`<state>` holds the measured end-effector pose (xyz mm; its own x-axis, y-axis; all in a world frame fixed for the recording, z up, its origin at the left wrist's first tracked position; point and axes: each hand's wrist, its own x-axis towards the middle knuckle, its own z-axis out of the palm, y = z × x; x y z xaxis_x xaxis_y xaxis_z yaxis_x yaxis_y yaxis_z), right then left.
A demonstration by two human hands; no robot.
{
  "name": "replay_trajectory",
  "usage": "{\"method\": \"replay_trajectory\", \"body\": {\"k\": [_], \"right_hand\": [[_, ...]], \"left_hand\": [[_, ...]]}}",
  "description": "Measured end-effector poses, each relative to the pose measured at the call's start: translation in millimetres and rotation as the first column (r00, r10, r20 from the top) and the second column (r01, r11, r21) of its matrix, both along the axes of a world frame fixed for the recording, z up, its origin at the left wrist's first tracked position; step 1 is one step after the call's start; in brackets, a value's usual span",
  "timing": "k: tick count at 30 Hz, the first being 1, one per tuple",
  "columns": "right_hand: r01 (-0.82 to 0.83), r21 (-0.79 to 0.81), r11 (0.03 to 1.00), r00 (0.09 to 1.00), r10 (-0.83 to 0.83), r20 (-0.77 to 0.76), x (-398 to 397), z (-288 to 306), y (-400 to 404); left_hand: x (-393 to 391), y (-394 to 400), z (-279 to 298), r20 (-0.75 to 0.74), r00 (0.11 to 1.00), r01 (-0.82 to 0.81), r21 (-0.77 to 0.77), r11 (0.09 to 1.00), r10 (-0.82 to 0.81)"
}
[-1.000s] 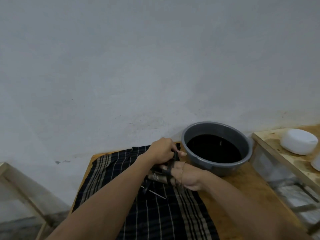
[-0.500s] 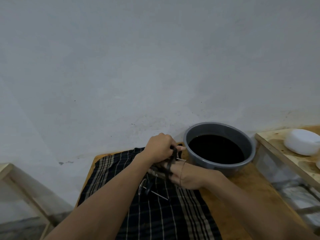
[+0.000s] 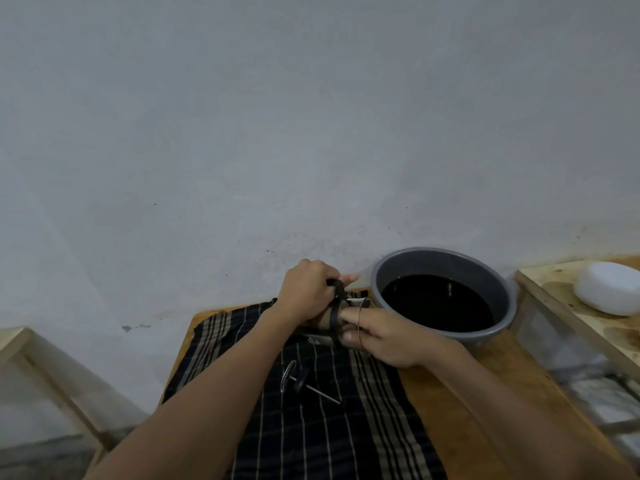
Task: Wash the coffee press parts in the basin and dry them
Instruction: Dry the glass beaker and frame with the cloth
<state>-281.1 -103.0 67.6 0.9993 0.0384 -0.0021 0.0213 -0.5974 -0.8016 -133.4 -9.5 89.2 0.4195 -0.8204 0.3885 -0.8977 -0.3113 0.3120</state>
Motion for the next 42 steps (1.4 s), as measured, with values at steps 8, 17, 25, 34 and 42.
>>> {"method": "replay_trajectory", "body": {"k": [8,17,25,34,42], "right_hand": [[0.266,0.757,0.597,0.961,-0.104,-0.256,22,-9,13],[-0.083,-0.313,0.946,0.994,0.099,0.035,12,18,8],[0.24,0.848,0.473,0.97,-0.092,-0.224,26,-2,18],[0.047,0.244,0.969,0.993,-0.019,-0.116,10,20,5],[0.301,0.784,0.543,0.954,-0.167,-0.25,26,-8,18]], "left_hand": [[-1,0,-8,0.087,0.996,-0.019,0.08,0.997,0.012],[21,2,-8,-0.175,0.981,0.089,0.002,0.996,-0.087],[6,-3,0,0.139,0.99,-0.046,0.088,0.995,0.033],[19,-1,3,-0.026,0.999,0.04,-0.009,0.999,-0.04],[12,-4,-10,0.107,0.994,-0.033,0.114,0.993,0.02]]}}
